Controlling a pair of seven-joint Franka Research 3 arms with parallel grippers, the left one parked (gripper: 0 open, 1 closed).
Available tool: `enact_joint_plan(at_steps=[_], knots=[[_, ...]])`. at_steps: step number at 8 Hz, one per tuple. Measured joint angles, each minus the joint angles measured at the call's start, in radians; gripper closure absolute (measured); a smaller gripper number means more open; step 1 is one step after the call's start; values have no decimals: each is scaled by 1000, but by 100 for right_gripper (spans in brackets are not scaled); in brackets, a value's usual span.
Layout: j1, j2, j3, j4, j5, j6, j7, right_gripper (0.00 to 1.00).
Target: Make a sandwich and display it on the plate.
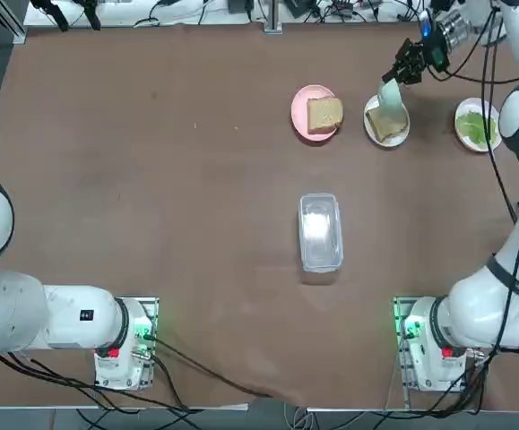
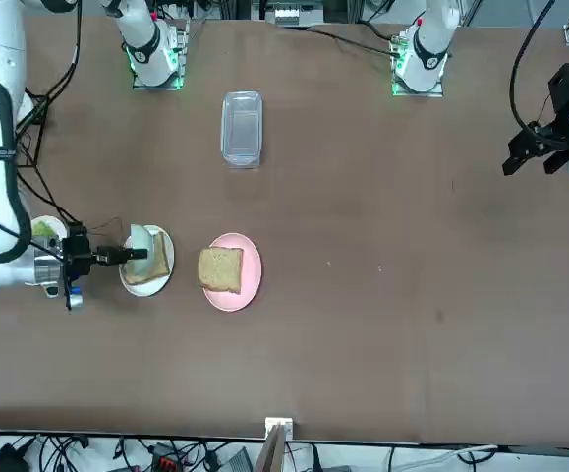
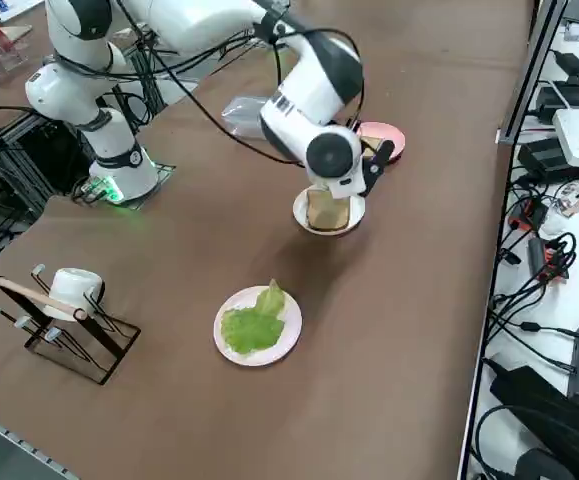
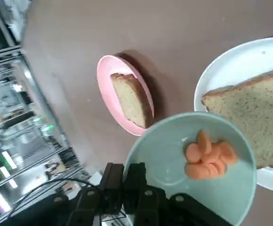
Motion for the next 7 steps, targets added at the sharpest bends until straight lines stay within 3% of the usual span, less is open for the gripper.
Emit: enact_joint_plan(at_steps=[3,7], knots=[[-47,4,-1,-90,107,-17,-175,97],[-103,52,-2,-115,225,-75,-342,97]])
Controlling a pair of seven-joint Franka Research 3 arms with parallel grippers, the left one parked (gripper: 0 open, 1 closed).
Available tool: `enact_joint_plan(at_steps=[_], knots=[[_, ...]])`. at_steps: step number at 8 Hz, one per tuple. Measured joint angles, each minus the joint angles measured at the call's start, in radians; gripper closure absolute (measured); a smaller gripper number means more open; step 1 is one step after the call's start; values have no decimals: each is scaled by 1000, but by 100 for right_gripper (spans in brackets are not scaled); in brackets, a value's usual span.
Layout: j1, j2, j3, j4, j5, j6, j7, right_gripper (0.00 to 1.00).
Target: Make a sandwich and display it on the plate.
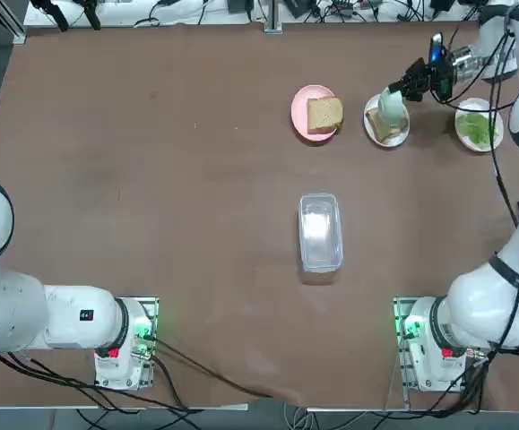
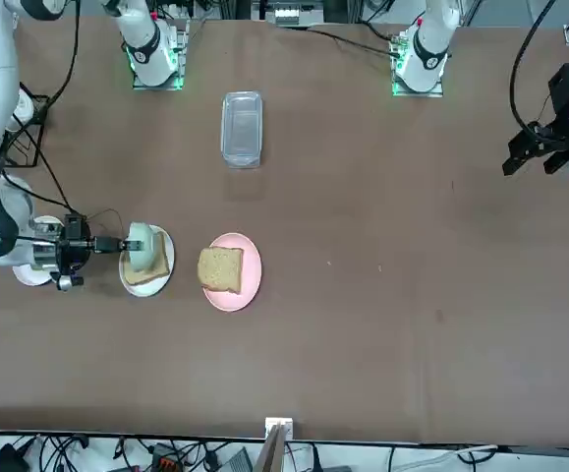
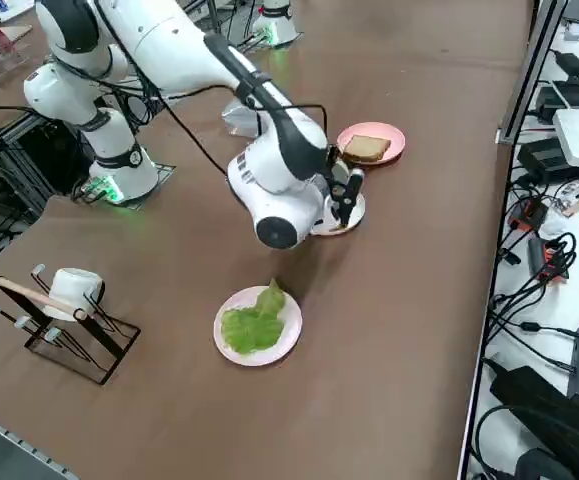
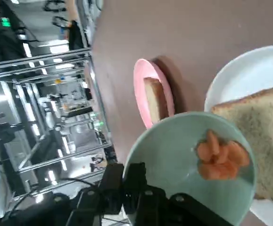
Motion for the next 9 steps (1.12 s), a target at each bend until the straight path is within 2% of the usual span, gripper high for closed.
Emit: enact_joint_plan(at_steps=[4,9], knots=[[-21,14,0,1,64,-37,-71,97],[-52,80,0,0,80,-75,-339,97]])
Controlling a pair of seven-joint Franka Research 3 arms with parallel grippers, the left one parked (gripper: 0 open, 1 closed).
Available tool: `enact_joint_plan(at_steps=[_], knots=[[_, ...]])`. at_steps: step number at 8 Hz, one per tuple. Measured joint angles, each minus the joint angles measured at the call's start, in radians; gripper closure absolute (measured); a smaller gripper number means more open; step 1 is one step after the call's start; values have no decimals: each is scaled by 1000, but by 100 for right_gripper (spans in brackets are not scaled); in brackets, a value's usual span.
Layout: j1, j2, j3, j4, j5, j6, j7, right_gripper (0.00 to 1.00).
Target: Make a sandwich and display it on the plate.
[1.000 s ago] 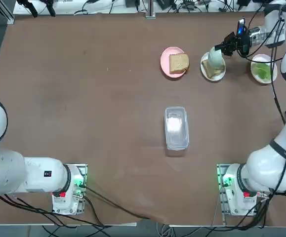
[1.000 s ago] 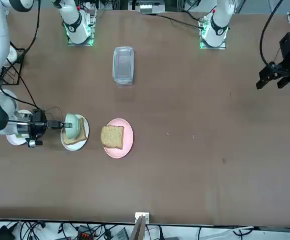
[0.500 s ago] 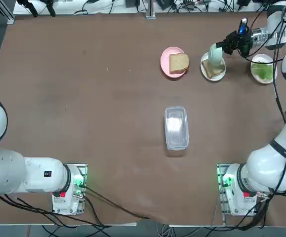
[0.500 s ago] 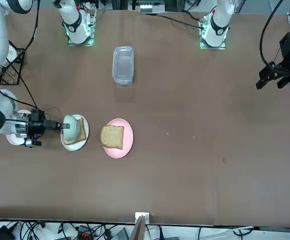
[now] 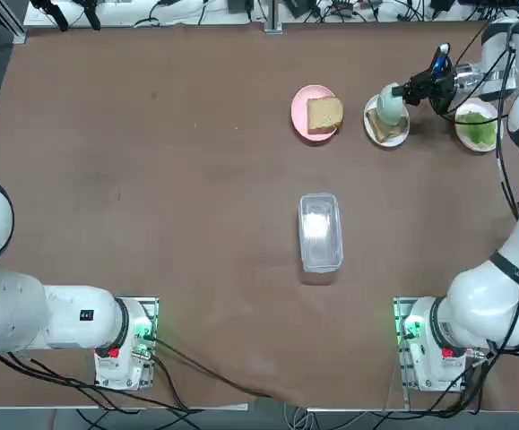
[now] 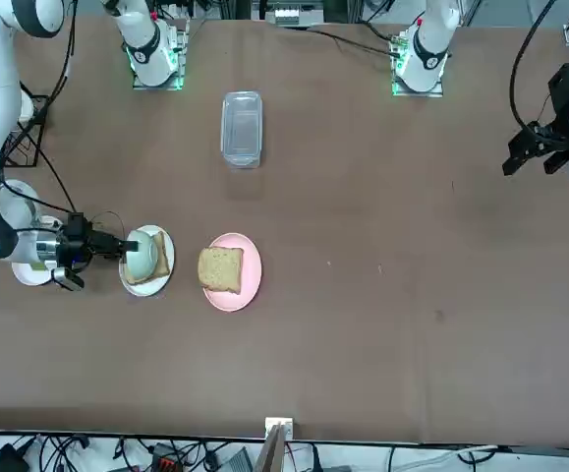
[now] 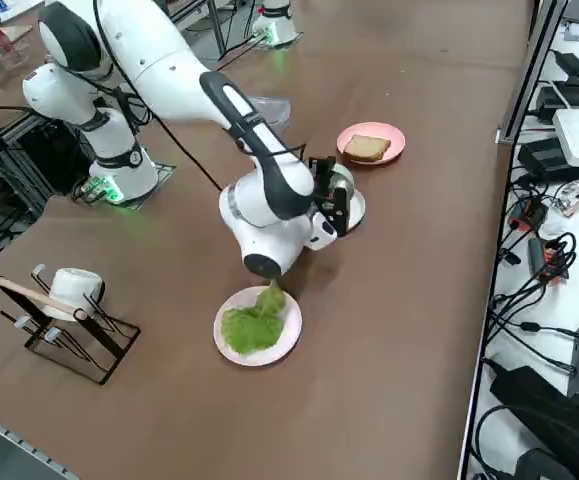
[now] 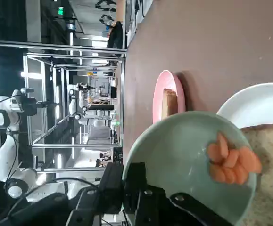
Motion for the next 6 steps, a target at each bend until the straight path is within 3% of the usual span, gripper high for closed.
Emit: enact_joint_plan(at_steps=[6], knots=[[-35,30,0,-1,47,-104,-105,97]])
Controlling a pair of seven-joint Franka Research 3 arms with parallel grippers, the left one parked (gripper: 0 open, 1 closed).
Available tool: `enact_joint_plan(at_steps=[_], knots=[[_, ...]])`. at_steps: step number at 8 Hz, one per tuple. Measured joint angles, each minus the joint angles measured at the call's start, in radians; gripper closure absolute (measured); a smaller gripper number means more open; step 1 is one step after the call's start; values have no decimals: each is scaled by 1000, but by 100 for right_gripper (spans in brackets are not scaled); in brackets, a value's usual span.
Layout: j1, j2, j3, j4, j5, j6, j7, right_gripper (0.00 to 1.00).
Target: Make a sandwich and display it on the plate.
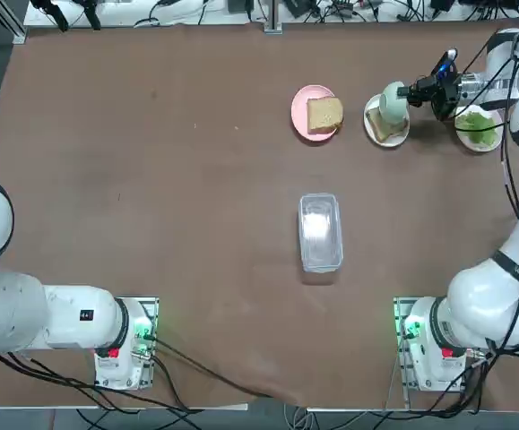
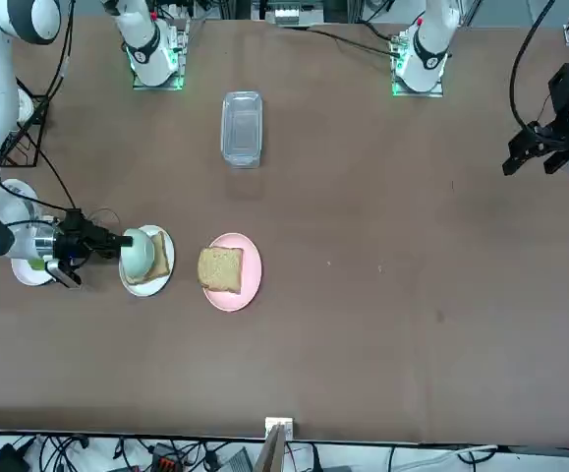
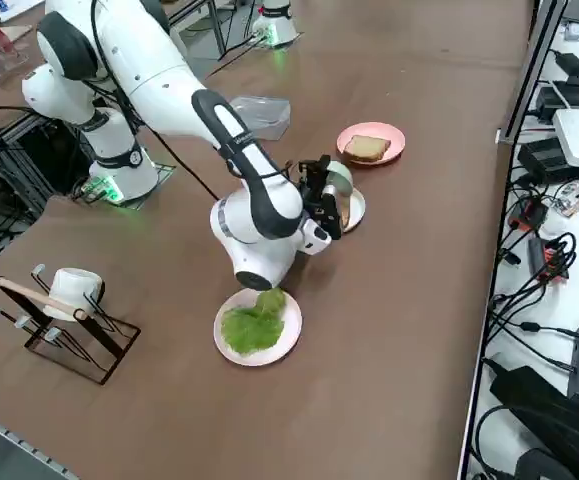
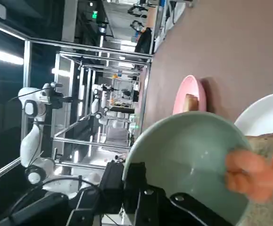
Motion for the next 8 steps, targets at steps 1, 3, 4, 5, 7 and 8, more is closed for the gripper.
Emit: enact_joint_plan(at_steps=[1,3,4,5,7,8], knots=[[-3,6,0,0,4,-20,-8,97],[-13,11,0,0,4,-52,-21,97],[-16,12,0,0,4,-64,-29,97],[-16,14,0,0,4,-72,-38,97],[-16,20,0,0,9,-84,-56,97],[-16,20,0,5,13,-85,-57,97]])
